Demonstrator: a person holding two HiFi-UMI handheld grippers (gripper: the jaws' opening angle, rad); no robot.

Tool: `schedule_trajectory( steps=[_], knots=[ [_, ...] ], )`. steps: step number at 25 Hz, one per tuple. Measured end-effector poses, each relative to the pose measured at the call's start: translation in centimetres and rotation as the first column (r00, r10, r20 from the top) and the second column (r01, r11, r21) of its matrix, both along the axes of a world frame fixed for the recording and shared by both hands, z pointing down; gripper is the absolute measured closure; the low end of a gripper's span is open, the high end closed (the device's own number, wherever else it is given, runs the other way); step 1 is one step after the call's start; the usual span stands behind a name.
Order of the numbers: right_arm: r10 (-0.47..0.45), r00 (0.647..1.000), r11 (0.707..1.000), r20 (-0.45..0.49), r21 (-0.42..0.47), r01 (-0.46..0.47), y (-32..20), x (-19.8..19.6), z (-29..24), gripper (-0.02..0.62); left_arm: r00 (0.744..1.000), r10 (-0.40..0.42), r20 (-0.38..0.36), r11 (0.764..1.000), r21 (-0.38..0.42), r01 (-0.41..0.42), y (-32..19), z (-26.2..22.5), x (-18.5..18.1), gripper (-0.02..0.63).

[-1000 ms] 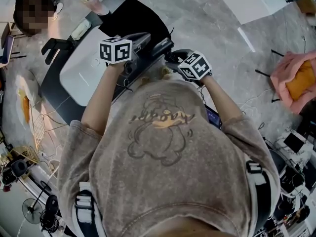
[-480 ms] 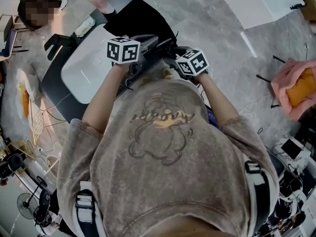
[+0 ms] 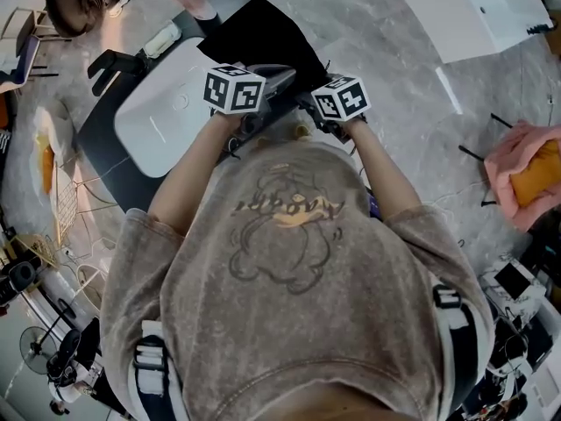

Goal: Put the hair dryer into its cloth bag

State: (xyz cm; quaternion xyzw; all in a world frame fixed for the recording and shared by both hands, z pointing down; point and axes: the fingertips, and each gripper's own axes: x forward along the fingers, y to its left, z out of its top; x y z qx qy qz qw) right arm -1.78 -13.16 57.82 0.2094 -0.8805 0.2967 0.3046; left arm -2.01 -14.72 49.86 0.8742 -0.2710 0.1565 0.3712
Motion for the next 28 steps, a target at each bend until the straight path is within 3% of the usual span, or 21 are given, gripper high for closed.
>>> schedule_trajectory(
  steps=[8, 20, 28],
  knots=[
    [0.021, 1.000, 1.000, -0.009, 0.004, -0.021, -1.8, -0.6, 1.4, 0.364, 1.000, -0.016, 0.024, 1.000, -0.011, 0.016, -0.1, 0.6, -0.3, 0.580],
    [-0.032, 0.998, 0.998, -0.059, 0.051, 0.035, -2.3, -1.2, 3.3, 0.364, 0.999, -0.033, 0.014, 0.999, -0.026, 0.033, -0.3, 1.1, -0.4, 0.580],
    [0.020, 1.000, 0.997, -0.008, 0.071, -0.019, -2.6, -0.5, 2.1, 0.367, 0.999, -0.036, 0.012, 0.999, -0.028, 0.036, -0.3, 1.2, -0.4, 0.580]
  ],
)
